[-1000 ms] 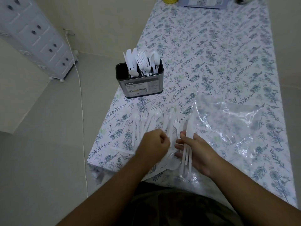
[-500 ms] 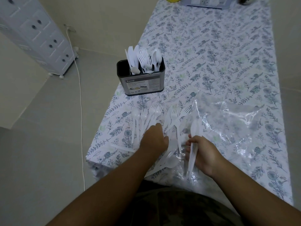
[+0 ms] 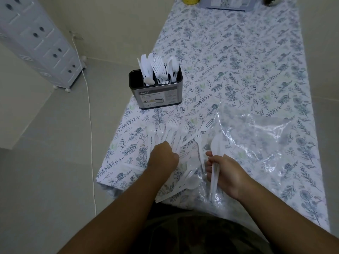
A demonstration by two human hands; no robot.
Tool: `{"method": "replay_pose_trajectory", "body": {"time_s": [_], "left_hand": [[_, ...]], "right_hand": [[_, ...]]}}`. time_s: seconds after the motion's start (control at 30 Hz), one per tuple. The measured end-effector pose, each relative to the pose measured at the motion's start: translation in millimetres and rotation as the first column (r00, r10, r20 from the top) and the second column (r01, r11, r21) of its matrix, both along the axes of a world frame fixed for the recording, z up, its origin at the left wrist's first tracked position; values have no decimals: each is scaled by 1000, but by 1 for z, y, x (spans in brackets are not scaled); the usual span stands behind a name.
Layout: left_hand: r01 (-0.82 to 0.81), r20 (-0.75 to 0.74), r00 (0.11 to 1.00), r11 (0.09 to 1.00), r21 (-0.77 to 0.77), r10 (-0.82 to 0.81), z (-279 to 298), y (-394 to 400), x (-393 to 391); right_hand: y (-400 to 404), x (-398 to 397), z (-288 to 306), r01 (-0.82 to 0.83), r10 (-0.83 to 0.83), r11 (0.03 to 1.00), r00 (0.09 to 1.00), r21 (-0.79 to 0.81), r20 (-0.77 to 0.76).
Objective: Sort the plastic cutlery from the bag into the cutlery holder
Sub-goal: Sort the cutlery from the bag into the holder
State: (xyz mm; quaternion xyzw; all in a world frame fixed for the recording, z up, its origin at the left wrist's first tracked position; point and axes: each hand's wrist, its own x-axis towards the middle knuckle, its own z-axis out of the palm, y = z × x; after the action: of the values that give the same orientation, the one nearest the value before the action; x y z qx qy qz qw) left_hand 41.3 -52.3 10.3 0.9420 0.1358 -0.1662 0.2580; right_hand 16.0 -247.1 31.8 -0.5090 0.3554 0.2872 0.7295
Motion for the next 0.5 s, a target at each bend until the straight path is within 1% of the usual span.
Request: {"method": "replay_pose_trajectory", "body": {"time_s": [0.1,0.17,0.27,0.3,0.33,0.43,0.5], "left_hand": [[2,79,997,992,-123,7,15,-3,-8],[109,115,990,966,-235,-84,27,-12,-19],[311,165,949,885,-346,-269,36,-25,-36],[340,188,938,875,-345,-291,35,-26,-38],[338,203,937,887,-316,-284,32,-25,-36],[212,198,962,971,-111,-188,15,-10,-21],[129,145,981,992,6,-129,4,3,-11]], "right_hand": [[6,3,-1,-21,22,1000,999,-14,46],[11,4,-1,-32,31,999,996,12,81],[18,3,2,-32,13,987,992,154,126],[19,2,4,-25,8,991,992,135,129],[19,1,4,-21,12,997,993,76,121],[15,-3,0,-22,27,997,997,-68,66],[10,-3,-2,-9,11,997,1000,-74,24]]}}
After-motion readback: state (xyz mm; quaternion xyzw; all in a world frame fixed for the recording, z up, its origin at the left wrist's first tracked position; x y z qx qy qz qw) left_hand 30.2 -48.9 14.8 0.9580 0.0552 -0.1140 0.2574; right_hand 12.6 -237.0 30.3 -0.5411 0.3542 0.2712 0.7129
